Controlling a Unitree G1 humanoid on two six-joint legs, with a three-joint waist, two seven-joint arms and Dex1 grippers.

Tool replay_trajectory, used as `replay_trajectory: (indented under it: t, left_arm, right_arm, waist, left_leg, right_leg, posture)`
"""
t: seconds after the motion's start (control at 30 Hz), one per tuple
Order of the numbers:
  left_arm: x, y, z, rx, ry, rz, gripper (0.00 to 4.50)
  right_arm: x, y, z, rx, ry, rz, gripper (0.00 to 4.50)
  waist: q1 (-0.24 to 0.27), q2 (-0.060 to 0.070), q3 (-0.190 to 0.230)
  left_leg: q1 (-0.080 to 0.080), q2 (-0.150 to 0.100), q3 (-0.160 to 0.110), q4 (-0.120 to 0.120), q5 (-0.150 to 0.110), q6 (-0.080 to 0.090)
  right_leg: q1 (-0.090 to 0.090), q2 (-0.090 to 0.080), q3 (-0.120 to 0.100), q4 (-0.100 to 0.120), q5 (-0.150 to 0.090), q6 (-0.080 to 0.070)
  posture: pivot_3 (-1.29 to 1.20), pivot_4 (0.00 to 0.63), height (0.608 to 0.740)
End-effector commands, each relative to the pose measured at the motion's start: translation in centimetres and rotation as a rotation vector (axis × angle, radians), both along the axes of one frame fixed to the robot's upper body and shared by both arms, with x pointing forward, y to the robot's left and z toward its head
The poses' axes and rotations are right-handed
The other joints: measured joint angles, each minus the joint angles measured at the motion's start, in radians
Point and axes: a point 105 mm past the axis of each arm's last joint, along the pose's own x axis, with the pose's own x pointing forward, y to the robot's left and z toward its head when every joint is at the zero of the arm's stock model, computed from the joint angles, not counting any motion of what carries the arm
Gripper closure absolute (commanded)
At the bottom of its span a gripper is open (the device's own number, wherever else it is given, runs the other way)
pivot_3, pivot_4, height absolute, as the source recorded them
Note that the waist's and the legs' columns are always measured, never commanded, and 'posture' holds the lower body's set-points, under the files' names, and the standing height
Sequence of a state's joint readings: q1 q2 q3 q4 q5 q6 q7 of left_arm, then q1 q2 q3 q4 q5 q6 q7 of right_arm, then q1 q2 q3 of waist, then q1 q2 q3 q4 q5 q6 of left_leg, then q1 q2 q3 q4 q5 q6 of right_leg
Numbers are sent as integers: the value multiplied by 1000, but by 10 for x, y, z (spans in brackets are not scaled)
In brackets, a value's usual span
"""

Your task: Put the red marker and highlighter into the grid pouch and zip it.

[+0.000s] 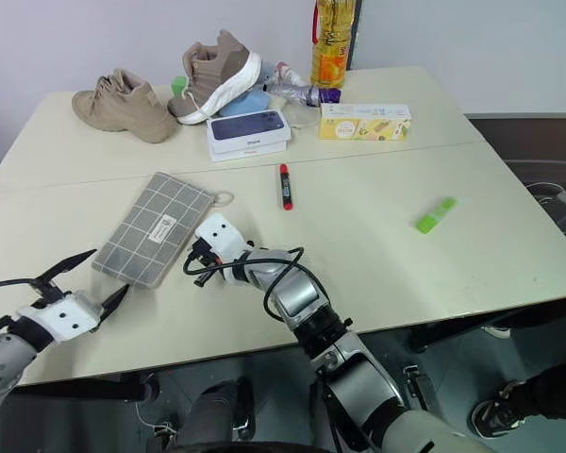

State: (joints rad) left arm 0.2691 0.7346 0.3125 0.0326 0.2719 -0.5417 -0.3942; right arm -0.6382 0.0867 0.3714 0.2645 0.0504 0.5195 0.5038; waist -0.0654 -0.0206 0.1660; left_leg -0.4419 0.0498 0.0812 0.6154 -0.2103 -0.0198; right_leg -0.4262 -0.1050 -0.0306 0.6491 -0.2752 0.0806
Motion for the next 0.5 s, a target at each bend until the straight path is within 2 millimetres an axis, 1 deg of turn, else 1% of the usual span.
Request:
replay_trajectory:
  t: [0.03,0.2,0.33,0.4,0.5]
  left_arm:
    - [0,-6,-11,-50,50,-21,0]
    - [-4,-11,-4,-131,59,-34,0]
    - [-20,-18,-6,-165,158,-88,0]
    - [-23,-21,-7,-171,191,-101,0]
    - [-16,-21,-8,-107,195,-93,0]
  right_arm:
    - [5,-12,25,49,-81,-23,4447]
    - [6,-16,25,38,-94,-40,4447]
    - [5,-17,21,30,-95,-47,4447]
    - [4,-18,20,30,-92,-45,4447]
    - [2,-16,17,30,-85,-38,4447]
  waist:
    - [2,0,0]
    - [-1,0,0]
    - [-4,-1,0]
    - [-3,0,0]
    - [-1,-1,0]
  left_leg:
    - [0,0,0,0,0,0]
    - [0,2,0,0,2,3]
    - [0,3,0,2,3,1]
    - [0,3,1,2,3,1]
    - [0,3,2,3,4,1]
  right_leg:
    - [0,0,-1,0,0,0]
    - [1,3,-1,0,1,1]
    - [1,7,-1,0,2,4]
    - [1,8,-1,0,2,4]
    - [1,9,-1,0,2,5]
  posture:
    - [0,150,736]
    - [0,150,736]
    - [0,150,736]
    - [0,150,736]
    - [0,150,736]
